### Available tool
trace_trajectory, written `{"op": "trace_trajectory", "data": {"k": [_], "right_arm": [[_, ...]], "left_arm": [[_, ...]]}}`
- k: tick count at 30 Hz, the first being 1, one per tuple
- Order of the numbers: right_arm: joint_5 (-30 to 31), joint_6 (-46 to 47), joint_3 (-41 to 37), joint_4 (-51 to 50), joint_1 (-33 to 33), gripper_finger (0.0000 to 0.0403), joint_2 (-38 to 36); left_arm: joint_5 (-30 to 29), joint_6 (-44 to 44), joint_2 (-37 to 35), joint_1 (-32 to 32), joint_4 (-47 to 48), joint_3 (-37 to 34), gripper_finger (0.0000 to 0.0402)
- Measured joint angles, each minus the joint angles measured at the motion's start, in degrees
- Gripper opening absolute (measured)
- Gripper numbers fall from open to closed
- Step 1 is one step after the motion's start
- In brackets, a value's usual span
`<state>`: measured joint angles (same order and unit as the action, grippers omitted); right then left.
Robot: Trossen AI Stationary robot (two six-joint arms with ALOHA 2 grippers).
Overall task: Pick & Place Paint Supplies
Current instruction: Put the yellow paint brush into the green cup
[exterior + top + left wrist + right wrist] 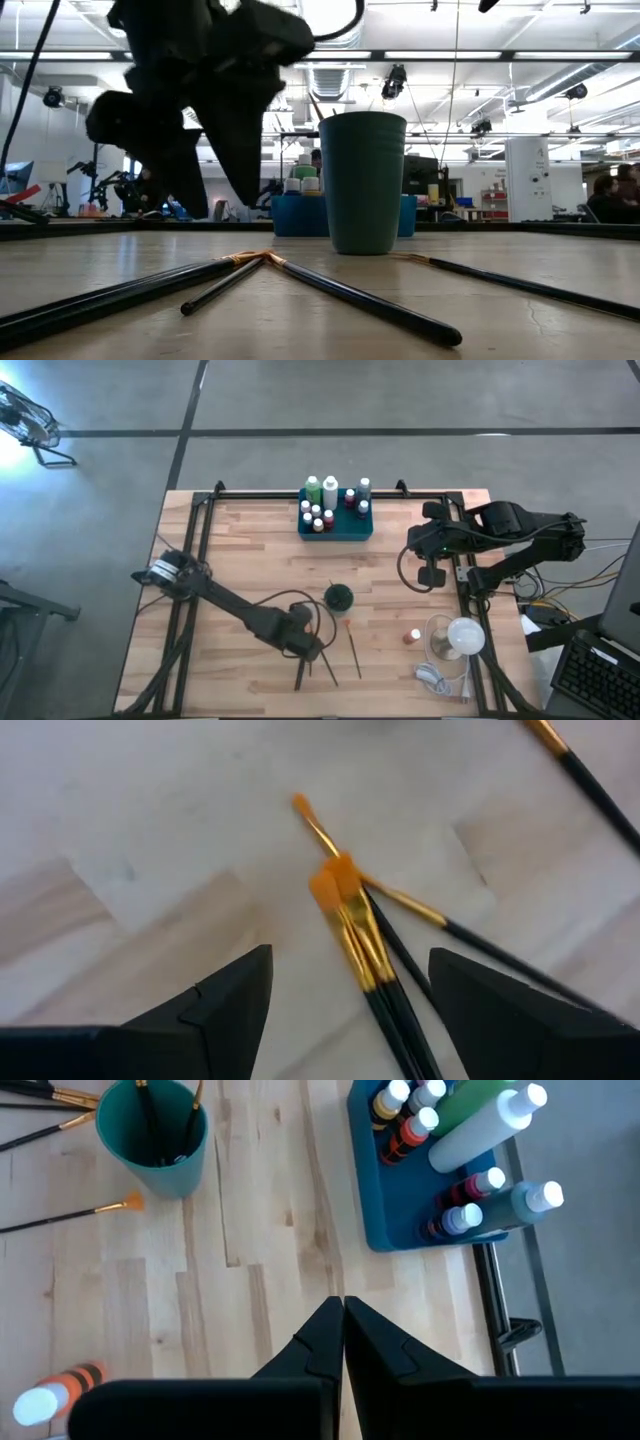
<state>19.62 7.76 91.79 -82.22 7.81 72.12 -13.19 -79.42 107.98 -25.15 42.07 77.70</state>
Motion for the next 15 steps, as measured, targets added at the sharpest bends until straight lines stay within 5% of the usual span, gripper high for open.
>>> {"op": "trace_trajectory", "data": {"k": [15], "right_arm": [[0.0, 1.1, 0.0, 0.05, 0.04, 0.0008, 0.02]], "left_arm": [[0.26, -4.67, 1.46, 2.6, 0.43, -0.09, 0.0273]]}}
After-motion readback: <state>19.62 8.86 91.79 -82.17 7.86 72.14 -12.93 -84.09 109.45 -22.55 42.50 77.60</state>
